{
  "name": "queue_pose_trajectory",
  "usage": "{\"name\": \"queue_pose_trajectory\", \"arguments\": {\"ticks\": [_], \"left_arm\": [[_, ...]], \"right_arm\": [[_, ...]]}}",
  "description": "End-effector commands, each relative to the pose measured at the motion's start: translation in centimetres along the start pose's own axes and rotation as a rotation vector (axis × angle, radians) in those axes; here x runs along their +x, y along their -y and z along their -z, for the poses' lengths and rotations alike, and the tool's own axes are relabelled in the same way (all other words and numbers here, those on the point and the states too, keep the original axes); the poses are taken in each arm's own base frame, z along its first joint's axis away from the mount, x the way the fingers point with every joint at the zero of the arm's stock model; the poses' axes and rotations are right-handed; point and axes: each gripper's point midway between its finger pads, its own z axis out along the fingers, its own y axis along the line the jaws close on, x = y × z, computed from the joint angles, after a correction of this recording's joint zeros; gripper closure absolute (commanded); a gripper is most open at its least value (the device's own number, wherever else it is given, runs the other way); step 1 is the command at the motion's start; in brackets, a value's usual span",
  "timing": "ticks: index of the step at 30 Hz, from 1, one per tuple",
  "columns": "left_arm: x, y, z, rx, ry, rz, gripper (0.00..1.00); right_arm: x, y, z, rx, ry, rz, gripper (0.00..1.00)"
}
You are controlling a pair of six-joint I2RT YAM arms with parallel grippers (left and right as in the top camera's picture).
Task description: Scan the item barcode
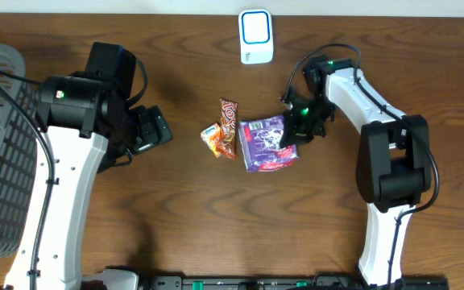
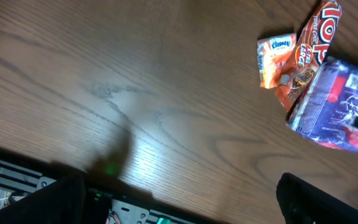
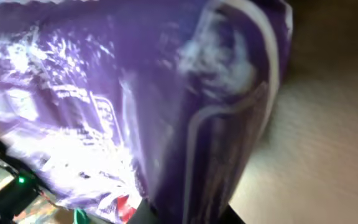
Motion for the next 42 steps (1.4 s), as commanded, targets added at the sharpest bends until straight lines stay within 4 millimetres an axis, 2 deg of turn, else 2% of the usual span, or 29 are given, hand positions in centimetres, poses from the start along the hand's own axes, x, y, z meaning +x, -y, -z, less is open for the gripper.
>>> {"name": "queue_pose_trajectory", "arguments": {"ticks": [1,4,7,11,13,16,20,24,26,28,29,31,32,33,34,35,36,39,40,42], "left_arm": [[-0.2,-0.3,0.0,-0.017,0.006,0.003,0.02],[-0.2,-0.3,0.0,-0.017,0.005,0.003,0.02],[-0.2,-0.3,0.0,-0.017,0.005,0.003,0.02],[-0.2,-0.3,0.0,-0.017,0.006,0.003,0.02],[-0.2,-0.3,0.0,-0.017,0.005,0.003,0.02],[-0.2,-0.3,0.0,-0.017,0.005,0.003,0.02],[-0.2,-0.3,0.0,-0.017,0.005,0.003,0.02],[-0.2,-0.3,0.0,-0.017,0.005,0.003,0.02],[-0.2,-0.3,0.0,-0.017,0.005,0.003,0.02],[-0.2,-0.3,0.0,-0.017,0.005,0.003,0.02],[-0.2,-0.3,0.0,-0.017,0.005,0.003,0.02],[-0.2,-0.3,0.0,-0.017,0.005,0.003,0.02],[-0.2,-0.3,0.0,-0.017,0.005,0.003,0.02],[-0.2,-0.3,0.0,-0.017,0.005,0.003,0.02],[-0.2,-0.3,0.0,-0.017,0.005,0.003,0.02],[-0.2,-0.3,0.0,-0.017,0.005,0.003,0.02],[-0.2,-0.3,0.0,-0.017,0.005,0.003,0.02],[-0.2,-0.3,0.0,-0.017,0.005,0.003,0.02],[-0.2,-0.3,0.0,-0.017,0.005,0.003,0.02],[-0.2,-0.3,0.0,-0.017,0.005,0.003,0.02]], "right_arm": [[-2.4,0.2,5.0,0.176,0.137,-0.028,0.99],[-3.2,1.8,10.3,0.429,0.263,-0.138,0.99],[-2.5,3.4,14.9,0.685,0.375,-0.263,0.99],[-0.8,5.3,19.4,1.035,0.499,-0.388,0.99],[-0.2,6.2,20.4,1.186,0.537,-0.414,0.99],[0.0,7.1,19.9,1.305,0.552,-0.41,0.99],[-0.4,8.4,17.0,1.318,0.524,-0.396,0.99],[-0.4,9.0,12.9,1.233,0.455,-0.38,0.95],[-0.7,8.5,10.6,1.157,0.423,-0.358,0.92],[-1.0,7.5,9.2,1.093,0.405,-0.331,0.88],[-1.4,6.7,8.6,1.052,0.406,-0.317,0.85],[-2.0,4.8,7.8,0.968,0.411,-0.289,0.58],[-2.4,3.7,7.8,0.931,0.421,-0.278,0.41],[-2.9,2.8,7.9,0.899,0.435,-0.265,0.28],[-3.3,1.8,8.2,0.868,0.447,-0.246,0.18],[-3.8,0.7,8.6,0.835,0.459,-0.22,0.12],[-4.3,-0.4,9.1,0.796,0.472,-0.195,0.1],[-5.6,-3.3,10.9,0.69,0.515,-0.125,0.09],[-5.8,-4.0,11.6,0.669,0.531,-0.109,0.09],[-6.0,-4.6,13.3,0.651,0.561,-0.109,0.03]]}}
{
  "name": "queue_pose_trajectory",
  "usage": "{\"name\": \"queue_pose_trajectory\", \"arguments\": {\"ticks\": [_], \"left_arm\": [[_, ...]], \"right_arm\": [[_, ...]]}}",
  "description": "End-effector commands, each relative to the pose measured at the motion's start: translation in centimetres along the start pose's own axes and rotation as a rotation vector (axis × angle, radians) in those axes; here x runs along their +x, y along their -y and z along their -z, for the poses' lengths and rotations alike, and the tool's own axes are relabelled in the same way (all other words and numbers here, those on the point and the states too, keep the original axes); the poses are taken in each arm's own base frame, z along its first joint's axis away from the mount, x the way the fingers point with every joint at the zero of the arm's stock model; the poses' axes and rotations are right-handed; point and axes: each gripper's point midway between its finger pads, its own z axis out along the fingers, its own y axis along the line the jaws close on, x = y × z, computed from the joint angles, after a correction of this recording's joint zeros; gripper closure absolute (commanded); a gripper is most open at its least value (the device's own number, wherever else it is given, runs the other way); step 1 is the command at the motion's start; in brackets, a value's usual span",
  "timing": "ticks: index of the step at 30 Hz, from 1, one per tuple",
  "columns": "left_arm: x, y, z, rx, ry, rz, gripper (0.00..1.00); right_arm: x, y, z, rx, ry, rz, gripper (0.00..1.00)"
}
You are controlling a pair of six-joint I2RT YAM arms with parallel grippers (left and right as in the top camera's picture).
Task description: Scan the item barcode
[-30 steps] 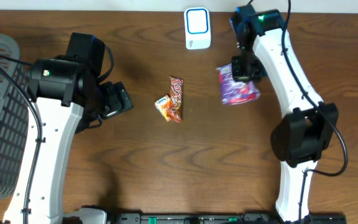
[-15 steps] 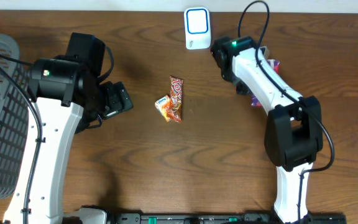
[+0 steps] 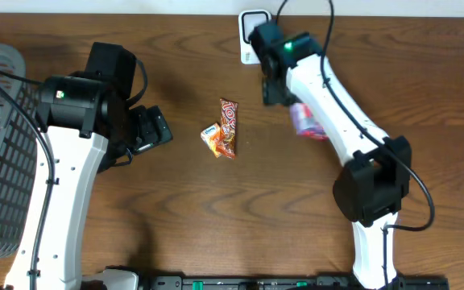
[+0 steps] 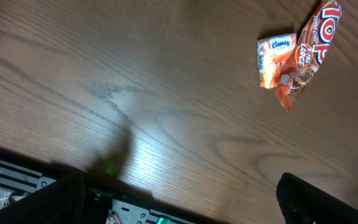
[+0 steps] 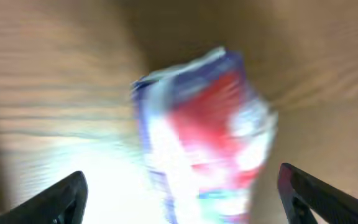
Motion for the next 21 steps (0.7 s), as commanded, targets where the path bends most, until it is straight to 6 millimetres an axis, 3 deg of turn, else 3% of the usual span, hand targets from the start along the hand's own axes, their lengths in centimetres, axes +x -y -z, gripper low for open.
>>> {"name": "queue_pose_trajectory", "arguments": {"ticks": [1,4,8,13,17,21], "left_arm": [[-0.2,-0.3,0.0,-0.017,0.005,0.003,0.02],[-0.2,-0.3,0.0,-0.018,0.005,0.003,0.02],[-0.2,-0.3,0.0,-0.017,0.005,0.003,0.02],[-0.2,-0.3,0.0,-0.018,0.005,0.003,0.02],[-0.2,-0.3,0.0,-0.017,0.005,0.003,0.02],[-0.2,-0.3,0.0,-0.018,0.005,0.003,0.02]], "right_arm": [[-1.7,0.2,2.8,-0.093,0.033,0.012,0.01],[-2.6,2.3,3.4,-0.085,0.035,0.004,0.01],[-2.2,4.7,2.3,-0.123,-0.041,-0.009,0.01],[-0.7,4.7,0.0,-0.365,-0.182,0.013,0.01],[0.5,5.3,-3.1,-0.441,-0.256,-0.051,0.01],[1.9,2.8,-5.5,-0.629,-0.285,-0.02,0.02]]}}
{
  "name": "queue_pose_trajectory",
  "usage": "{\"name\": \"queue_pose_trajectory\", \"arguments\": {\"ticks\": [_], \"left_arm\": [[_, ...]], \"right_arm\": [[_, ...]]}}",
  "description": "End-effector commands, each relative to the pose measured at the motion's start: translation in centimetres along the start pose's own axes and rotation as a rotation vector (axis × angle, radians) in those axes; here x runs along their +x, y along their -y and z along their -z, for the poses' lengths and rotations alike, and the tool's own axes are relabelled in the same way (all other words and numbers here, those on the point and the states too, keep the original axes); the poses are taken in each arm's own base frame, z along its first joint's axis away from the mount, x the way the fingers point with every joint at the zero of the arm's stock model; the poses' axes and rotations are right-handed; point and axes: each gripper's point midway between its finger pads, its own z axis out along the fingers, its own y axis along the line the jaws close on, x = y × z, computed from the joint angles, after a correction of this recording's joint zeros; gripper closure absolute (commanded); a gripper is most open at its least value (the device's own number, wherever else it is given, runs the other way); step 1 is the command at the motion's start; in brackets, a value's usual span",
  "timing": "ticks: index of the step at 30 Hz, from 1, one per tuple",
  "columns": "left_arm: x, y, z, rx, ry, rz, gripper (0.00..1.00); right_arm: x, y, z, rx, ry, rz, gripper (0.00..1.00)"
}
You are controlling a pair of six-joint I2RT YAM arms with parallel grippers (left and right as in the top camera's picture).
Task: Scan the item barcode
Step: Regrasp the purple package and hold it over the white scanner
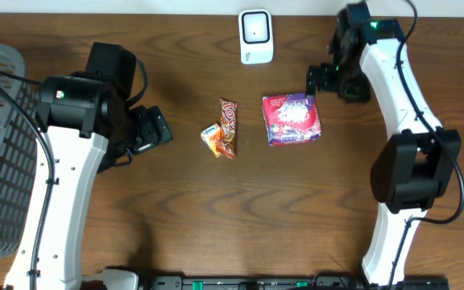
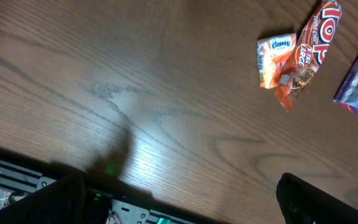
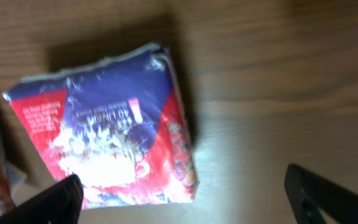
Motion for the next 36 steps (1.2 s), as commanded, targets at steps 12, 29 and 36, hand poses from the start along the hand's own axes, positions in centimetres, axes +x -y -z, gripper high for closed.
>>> {"name": "queue_pose_trajectory", "arguments": {"ticks": [12,29,36], "left_arm": [[-0.2,-0.3,0.0,-0.017,0.005,0.003,0.02],[-0.2,-0.3,0.0,-0.018,0.006,0.003,0.02],[-0.2,-0.3,0.0,-0.017,0.005,0.003,0.02]], "right_arm": [[4.5,-2.7,-8.8,-0.281,-0.104,0.059,0.8],[-11.7,-14.4,6.4,-0.797,0.401,-0.21,0.99],[-14.3,-15.9,6.2,-0.699,0.583,-0.334,0.99]]}}
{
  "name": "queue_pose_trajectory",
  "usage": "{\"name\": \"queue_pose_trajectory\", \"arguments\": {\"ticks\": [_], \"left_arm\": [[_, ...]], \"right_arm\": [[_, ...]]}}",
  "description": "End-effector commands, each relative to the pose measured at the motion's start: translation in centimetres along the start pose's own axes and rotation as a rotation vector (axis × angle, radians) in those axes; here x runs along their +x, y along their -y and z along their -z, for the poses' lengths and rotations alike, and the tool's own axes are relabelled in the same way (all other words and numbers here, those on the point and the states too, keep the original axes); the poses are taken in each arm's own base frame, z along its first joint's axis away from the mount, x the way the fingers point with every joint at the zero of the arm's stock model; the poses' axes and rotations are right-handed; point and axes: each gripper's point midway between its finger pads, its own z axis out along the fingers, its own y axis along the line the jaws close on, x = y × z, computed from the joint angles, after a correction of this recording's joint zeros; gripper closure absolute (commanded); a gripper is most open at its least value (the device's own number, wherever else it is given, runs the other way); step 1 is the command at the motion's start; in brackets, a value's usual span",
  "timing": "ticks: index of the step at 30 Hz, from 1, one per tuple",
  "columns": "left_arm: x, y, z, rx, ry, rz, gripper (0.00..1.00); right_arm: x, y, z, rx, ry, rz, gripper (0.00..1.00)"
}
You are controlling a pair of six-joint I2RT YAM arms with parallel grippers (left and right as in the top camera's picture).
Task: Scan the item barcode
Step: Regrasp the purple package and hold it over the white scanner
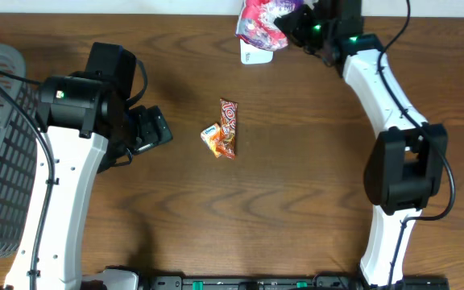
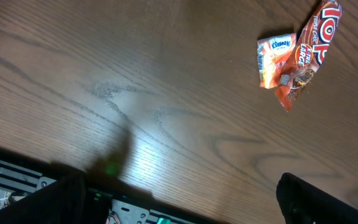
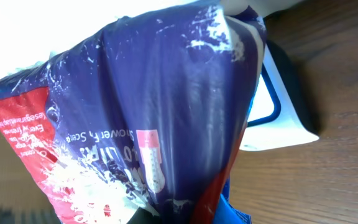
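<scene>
A purple and red packet [image 1: 262,19] hangs at the table's far edge, partly covering the white barcode scanner [image 1: 255,56]. My right gripper [image 1: 294,26] is shut on the packet's right side. In the right wrist view the packet [image 3: 135,118] fills most of the picture, purple face and small printed label toward the camera, with the scanner [image 3: 281,106] and its blue ring just behind it. My left gripper [image 2: 179,208] stands open over bare wood at the left, holding nothing.
An orange candy bar [image 1: 229,127] and a small orange tissue pack [image 1: 210,138] lie mid-table, also in the left wrist view as candy bar [image 2: 309,53] and tissue pack [image 2: 273,59]. A grey basket stands at the left edge.
The packet lay on the table right of the candy bar with my right gripper open and apart from it. Now the gripper is shut on it and holds it over the scanner.
My right gripper was on the packet beside the candy bar, purple face up. Then the packet was in the air below the scanner. Then it lay red face up on the table, released. Now it is held over the scanner. The left arm stayed still.
</scene>
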Motion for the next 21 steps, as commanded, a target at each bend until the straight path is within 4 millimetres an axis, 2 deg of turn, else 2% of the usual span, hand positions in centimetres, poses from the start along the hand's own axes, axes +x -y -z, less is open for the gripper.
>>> {"name": "queue_pose_trajectory", "arguments": {"ticks": [1,3,6,9,12,14,16,19,21], "left_arm": [[-0.2,-0.3,0.0,-0.017,0.005,0.003,0.02],[-0.2,-0.3,0.0,-0.017,0.005,0.003,0.02],[-0.2,-0.3,0.0,-0.017,0.005,0.003,0.02],[-0.2,-0.3,0.0,-0.017,0.005,0.003,0.02],[-0.2,-0.3,0.0,-0.017,0.005,0.003,0.02],[-0.2,-0.3,0.0,-0.017,0.005,0.003,0.02],[-0.2,-0.3,0.0,-0.017,0.005,0.003,0.02],[-0.2,-0.3,0.0,-0.017,0.005,0.003,0.02],[-0.2,-0.3,0.0,-0.017,0.005,0.003,0.02]], "right_arm": [[0.5,-1.0,-1.7,0.049,0.084,-0.053,0.99],[1.3,-1.4,-3.0,0.05,0.1,-0.031,0.99],[2.0,-0.8,-4.2,0.091,0.129,-0.014,0.99],[1.9,-0.2,-4.5,0.116,0.141,0.036,0.99],[1.0,0.0,-4.1,0.122,0.157,0.114,0.99],[-0.5,0.4,-3.0,0.138,0.165,0.163,0.99],[-2.1,1.5,-1.0,0.186,0.167,0.173,0.99],[-4.8,4.0,2.8,0.275,0.171,0.156,0.99],[-6.5,6.6,6.0,0.353,0.182,0.099,0.99]]}}
